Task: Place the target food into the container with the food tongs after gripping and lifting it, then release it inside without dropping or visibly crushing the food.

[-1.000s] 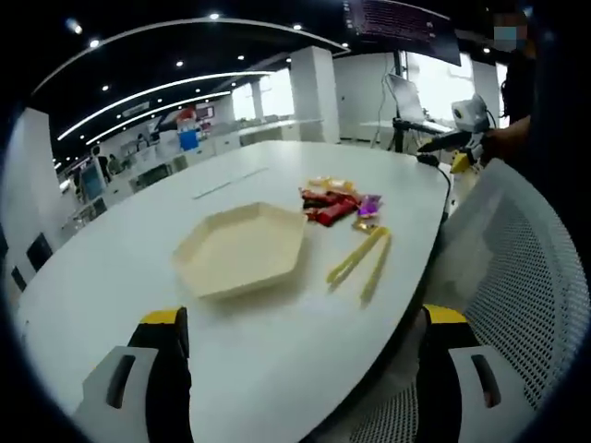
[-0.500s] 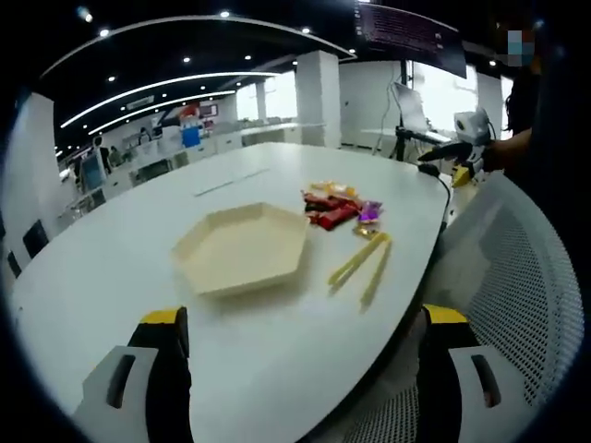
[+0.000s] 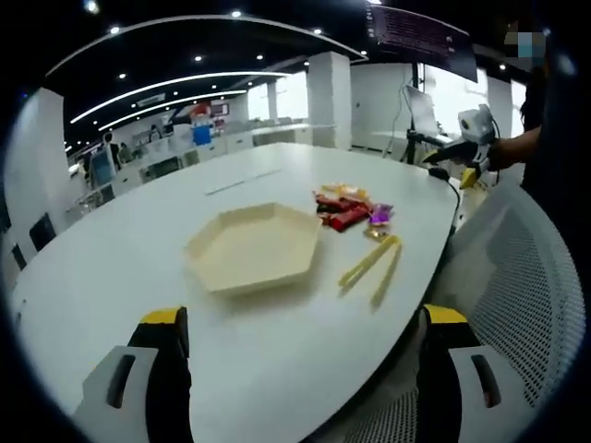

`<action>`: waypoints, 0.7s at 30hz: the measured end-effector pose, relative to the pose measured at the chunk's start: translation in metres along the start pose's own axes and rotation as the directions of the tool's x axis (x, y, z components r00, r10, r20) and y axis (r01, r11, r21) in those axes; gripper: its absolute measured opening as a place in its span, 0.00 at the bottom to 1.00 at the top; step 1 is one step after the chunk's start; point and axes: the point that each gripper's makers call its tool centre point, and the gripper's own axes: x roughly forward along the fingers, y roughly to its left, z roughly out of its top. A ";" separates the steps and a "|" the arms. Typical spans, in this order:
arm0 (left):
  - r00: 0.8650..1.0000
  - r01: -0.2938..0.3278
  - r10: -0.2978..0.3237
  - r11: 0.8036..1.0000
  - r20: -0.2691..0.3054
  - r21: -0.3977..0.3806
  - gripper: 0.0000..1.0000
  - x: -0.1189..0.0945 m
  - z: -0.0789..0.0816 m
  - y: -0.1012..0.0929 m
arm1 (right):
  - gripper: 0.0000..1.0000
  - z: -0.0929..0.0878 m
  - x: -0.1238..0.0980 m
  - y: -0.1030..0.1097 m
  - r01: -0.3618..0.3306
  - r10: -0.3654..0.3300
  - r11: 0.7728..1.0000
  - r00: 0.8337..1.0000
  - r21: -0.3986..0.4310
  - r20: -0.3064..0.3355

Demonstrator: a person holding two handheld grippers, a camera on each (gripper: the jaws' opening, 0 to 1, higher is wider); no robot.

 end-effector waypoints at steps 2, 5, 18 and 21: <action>1.000 0.006 -0.006 1.000 -0.003 0.005 1.00 0.001 -0.001 -0.001 | 1.00 0.002 0.000 0.000 -0.007 0.007 1.000 1.000 -0.003 0.000; 1.000 0.000 0.000 1.000 -0.002 0.013 1.00 0.001 0.000 0.000 | 1.00 0.002 0.001 0.001 -0.019 0.019 1.000 1.000 -0.006 0.005; 1.000 -0.008 0.008 1.000 -0.010 0.019 1.00 0.000 -0.001 0.001 | 1.00 0.001 0.003 0.001 -0.018 0.018 1.000 1.000 -0.004 0.002; 1.000 -0.002 0.003 1.000 -0.011 0.017 1.00 0.000 -0.001 0.000 | 1.00 0.001 0.002 0.000 -0.017 0.017 1.000 1.000 -0.001 0.004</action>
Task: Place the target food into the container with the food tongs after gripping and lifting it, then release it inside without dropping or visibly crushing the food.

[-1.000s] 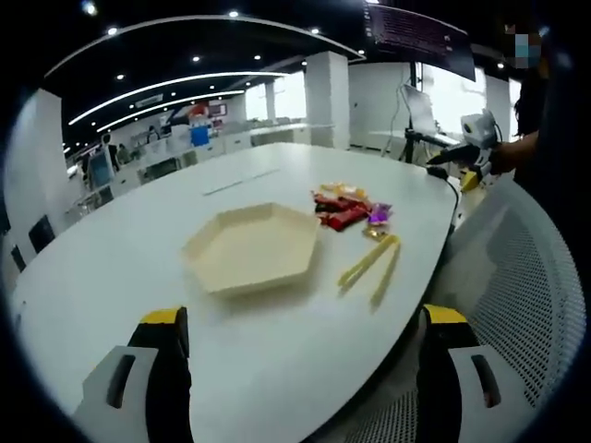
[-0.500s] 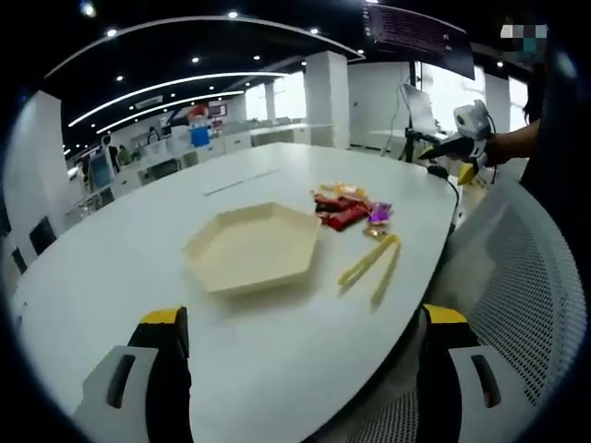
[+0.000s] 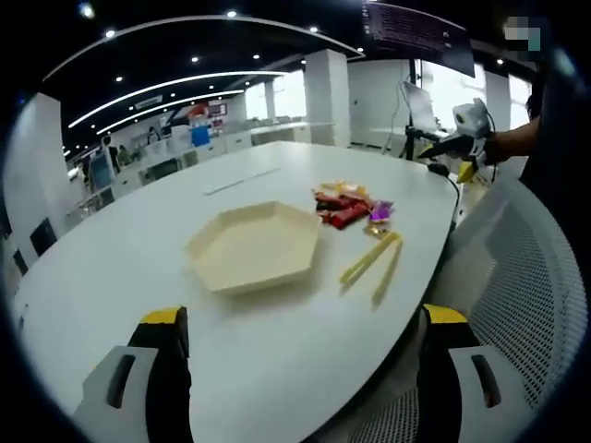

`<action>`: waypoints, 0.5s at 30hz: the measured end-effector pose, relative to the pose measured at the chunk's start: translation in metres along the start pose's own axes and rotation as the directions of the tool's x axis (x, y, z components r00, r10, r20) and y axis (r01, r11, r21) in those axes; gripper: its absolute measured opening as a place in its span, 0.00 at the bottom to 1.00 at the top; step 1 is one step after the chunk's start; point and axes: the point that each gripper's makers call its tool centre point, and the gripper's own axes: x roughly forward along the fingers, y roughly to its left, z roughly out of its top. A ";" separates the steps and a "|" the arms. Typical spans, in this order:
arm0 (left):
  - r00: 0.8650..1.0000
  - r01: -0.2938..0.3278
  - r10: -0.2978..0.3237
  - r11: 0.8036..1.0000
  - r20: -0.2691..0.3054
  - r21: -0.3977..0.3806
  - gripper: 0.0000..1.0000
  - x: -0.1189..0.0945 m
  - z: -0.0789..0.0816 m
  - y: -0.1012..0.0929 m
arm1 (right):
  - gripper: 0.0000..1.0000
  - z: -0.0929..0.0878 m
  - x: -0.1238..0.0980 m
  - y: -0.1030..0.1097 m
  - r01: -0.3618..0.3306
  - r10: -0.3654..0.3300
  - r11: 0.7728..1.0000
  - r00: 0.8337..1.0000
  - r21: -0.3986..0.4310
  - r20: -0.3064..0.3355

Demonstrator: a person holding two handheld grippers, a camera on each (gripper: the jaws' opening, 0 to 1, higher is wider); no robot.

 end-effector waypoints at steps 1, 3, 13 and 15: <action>1.000 0.000 0.000 1.000 -0.003 0.004 1.00 0.000 -0.001 0.000 | 1.00 0.000 0.000 0.000 0.000 0.000 1.000 1.000 0.001 0.001; 1.000 0.003 -0.003 1.000 0.001 0.006 1.00 0.000 0.001 -0.001 | 1.00 -0.001 0.000 -0.001 0.001 -0.001 1.000 1.000 0.002 0.001; 1.000 0.017 -0.017 1.000 -0.010 0.019 1.00 0.001 0.000 -0.003 | 1.00 0.000 0.002 -0.001 0.002 -0.002 1.000 1.000 0.015 0.006; 1.000 0.017 -0.017 1.000 -0.012 0.022 1.00 0.002 0.000 -0.003 | 1.00 0.000 0.002 0.001 -0.003 0.003 1.000 1.000 0.009 0.005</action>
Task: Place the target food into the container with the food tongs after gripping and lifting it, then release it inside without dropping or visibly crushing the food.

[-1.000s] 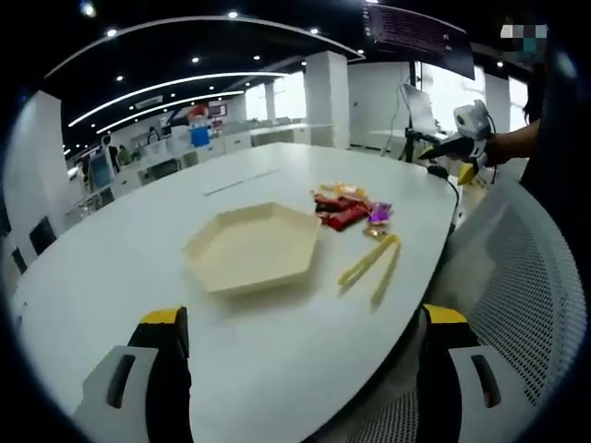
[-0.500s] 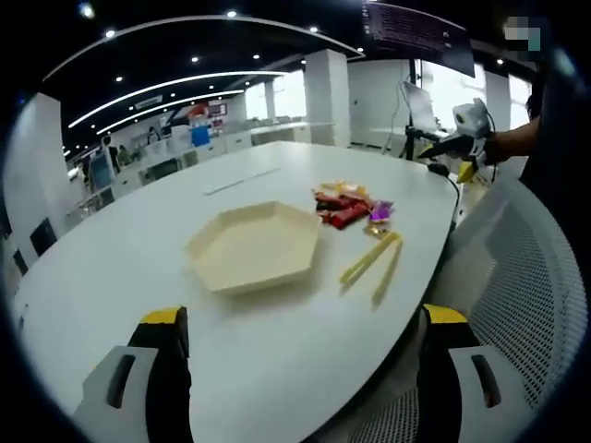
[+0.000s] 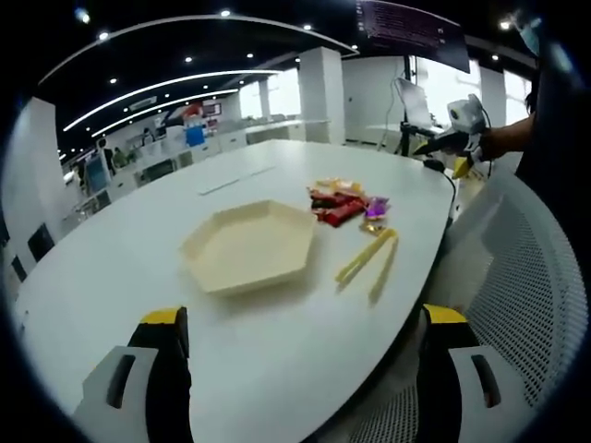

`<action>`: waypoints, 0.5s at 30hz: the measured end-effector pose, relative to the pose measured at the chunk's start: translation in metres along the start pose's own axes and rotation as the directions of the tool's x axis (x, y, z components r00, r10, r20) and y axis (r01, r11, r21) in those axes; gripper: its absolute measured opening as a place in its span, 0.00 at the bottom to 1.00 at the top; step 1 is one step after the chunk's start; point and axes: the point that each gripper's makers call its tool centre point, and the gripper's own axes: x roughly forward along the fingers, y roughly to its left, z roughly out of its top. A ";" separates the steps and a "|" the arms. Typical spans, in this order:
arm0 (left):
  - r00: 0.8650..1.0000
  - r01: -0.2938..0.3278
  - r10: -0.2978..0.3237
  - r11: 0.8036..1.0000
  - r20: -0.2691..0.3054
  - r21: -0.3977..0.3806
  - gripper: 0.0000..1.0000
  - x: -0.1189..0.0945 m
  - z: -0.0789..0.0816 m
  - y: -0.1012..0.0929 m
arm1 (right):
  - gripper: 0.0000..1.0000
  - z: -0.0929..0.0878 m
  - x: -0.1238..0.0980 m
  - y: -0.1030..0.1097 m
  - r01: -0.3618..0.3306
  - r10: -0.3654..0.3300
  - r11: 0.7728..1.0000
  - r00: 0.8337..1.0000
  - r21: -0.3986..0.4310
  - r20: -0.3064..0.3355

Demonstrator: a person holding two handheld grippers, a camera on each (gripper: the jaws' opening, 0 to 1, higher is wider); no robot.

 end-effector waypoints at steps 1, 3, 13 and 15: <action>1.000 0.001 -0.001 1.000 0.000 0.000 1.00 0.000 0.000 0.000 | 1.00 0.000 0.000 0.000 -0.001 0.001 1.000 1.000 -0.003 -0.002; 1.000 0.003 -0.003 1.000 -0.004 0.004 1.00 0.000 0.000 0.000 | 1.00 -0.002 0.000 0.000 -0.003 0.003 1.000 1.000 -0.002 -0.003; 0.990 0.135 -0.132 0.988 -0.045 0.077 0.97 0.003 0.007 -0.026 | 1.00 -0.004 -0.002 0.001 -0.005 0.005 1.000 1.000 0.009 0.004; 0.986 0.160 -0.155 0.982 -0.054 0.100 0.95 0.006 0.011 -0.031 | 1.00 -0.004 -0.002 0.002 -0.007 0.007 1.000 1.000 0.010 0.003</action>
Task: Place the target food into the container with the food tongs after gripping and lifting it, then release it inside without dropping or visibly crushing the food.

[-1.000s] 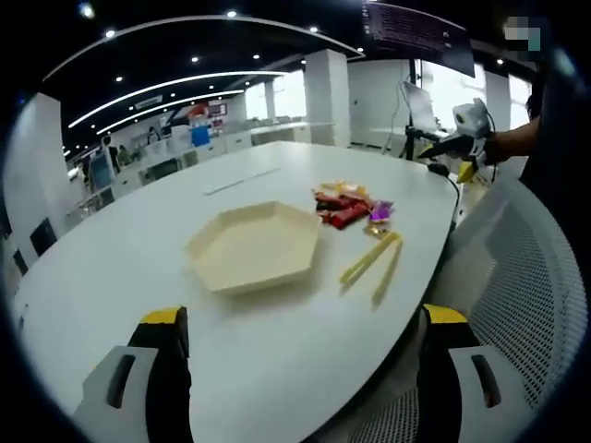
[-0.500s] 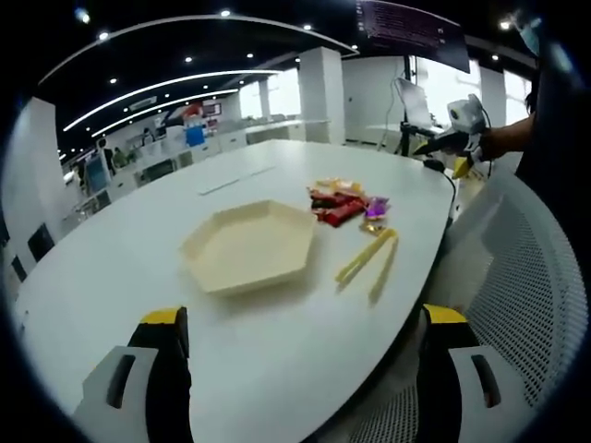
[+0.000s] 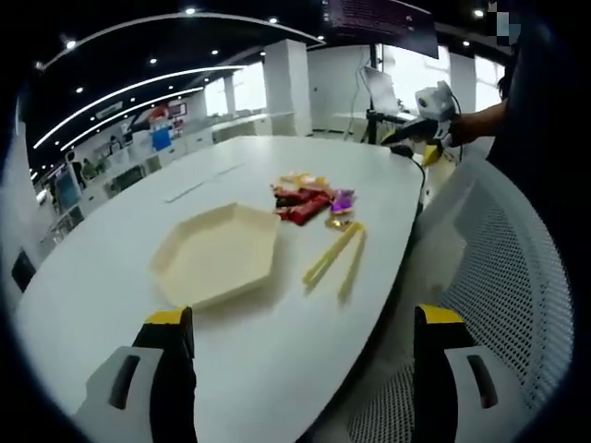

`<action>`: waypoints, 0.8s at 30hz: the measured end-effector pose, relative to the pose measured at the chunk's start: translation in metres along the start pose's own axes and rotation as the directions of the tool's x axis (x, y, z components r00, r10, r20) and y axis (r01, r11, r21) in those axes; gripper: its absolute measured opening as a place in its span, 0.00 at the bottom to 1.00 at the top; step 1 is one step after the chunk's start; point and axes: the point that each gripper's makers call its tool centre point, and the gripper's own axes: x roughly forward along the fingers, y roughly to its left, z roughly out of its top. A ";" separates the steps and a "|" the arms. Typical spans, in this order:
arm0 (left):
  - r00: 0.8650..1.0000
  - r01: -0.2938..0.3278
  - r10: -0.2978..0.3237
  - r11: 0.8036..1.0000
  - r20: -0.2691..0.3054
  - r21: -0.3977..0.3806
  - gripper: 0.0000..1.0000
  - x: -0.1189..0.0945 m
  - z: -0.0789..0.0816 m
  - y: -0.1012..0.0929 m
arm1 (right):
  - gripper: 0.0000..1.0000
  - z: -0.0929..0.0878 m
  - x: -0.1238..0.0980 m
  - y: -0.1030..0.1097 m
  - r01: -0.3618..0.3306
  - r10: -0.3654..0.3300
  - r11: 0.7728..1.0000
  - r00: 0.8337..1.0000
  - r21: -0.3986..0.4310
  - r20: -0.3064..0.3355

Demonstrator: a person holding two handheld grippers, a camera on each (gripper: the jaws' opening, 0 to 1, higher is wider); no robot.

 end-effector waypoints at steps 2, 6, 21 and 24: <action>0.999 0.044 -0.044 0.998 -0.018 0.034 0.94 0.006 0.004 -0.007 | 1.00 0.000 0.000 0.000 -0.001 0.001 1.000 1.000 0.001 -0.001; 0.990 0.109 -0.099 0.989 -0.098 0.098 0.86 0.014 -0.005 -0.017 | 1.00 0.001 0.001 0.000 -0.003 0.003 1.000 1.000 0.003 0.006; 0.975 0.214 -0.197 0.955 -0.101 0.207 0.73 0.060 0.037 -0.023 | 1.00 0.003 0.000 0.000 -0.009 0.009 1.000 1.000 0.020 0.015; 0.970 0.234 -0.213 0.948 -0.118 0.215 0.68 0.068 0.031 -0.025 | 1.00 0.002 0.001 0.002 -0.012 0.012 1.000 1.000 0.026 0.014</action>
